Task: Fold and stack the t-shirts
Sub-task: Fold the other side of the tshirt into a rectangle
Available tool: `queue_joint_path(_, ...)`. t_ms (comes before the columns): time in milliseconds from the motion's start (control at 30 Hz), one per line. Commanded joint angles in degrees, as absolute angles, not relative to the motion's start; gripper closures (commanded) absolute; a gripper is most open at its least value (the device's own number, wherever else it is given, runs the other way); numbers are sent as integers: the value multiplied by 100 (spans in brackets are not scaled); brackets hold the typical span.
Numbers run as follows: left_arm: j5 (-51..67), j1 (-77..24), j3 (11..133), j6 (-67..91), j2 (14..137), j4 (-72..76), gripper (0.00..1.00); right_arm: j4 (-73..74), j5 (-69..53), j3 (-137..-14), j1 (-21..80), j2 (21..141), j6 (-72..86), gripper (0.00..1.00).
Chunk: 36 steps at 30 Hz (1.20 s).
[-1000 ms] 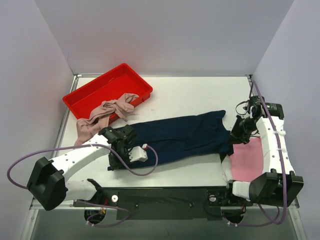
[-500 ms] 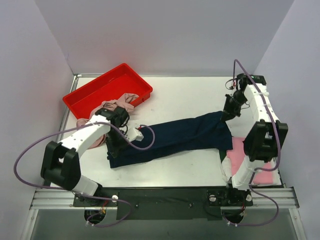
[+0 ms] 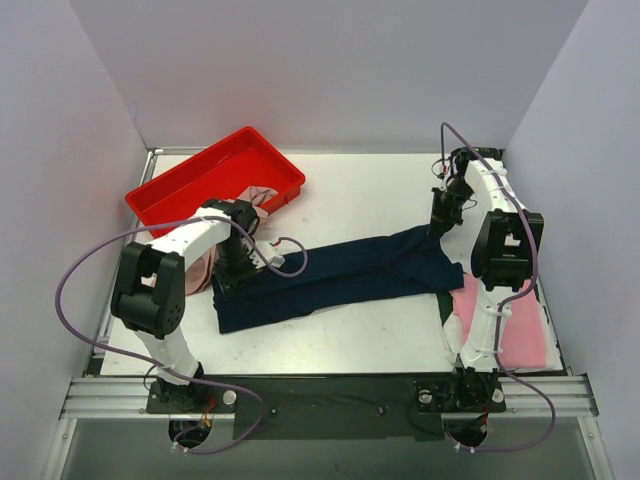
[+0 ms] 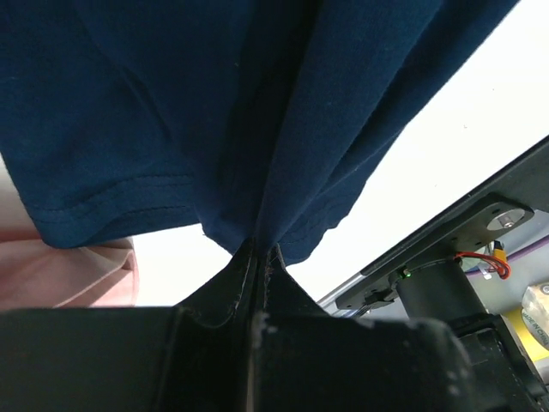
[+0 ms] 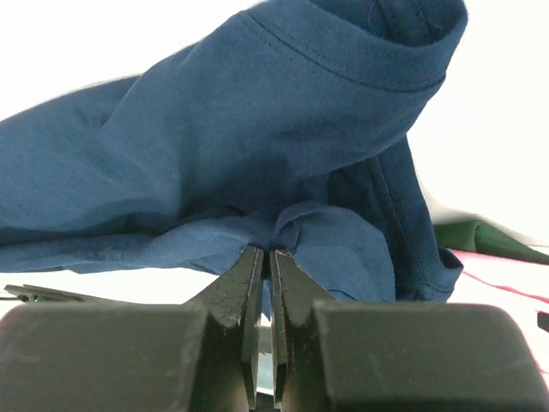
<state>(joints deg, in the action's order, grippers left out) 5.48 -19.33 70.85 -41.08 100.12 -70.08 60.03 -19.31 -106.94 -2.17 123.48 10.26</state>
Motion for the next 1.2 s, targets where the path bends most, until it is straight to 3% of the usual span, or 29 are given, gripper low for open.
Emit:
queue_joint_path(0,378,-1898,7488,-4114,10195,-6873,95,6073,-1749,-10986,-220,12392,914,100)
queue_joint_path(167,-86,-1837,7418,-3833,10248,-6374,87,6065,-1653,-11030,-220,12551,905,100)
queue_joint_path(300,-202,-1819,7392,-3639,10134,-6162,69,5985,-1696,-11004,-220,12603,888,100)
queue_joint_path(333,-228,-1819,7366,-3621,10082,-6135,55,5985,-1679,-11013,-220,12638,922,93)
queue_joint_path(400,-394,-1793,7243,-3569,10002,-6065,38,5968,-1530,-11065,-220,12665,975,81)
queue_joint_path(467,-622,-1732,7190,-3525,9906,-5994,32,5977,-1389,-11144,-220,12639,993,75)
queue_joint_path(633,-818,-1486,7653,-3410,9616,-5862,29,5968,-907,-11434,-229,12323,1063,65)
queue_joint_path(900,615,-1923,7525,-3762,9220,-6417,48,5898,-422,-10365,-264,11340,1362,60)
queue_joint_path(1167,54,-2153,6364,-3788,9474,-5397,41,5643,-422,-8737,-334,10863,1503,52)
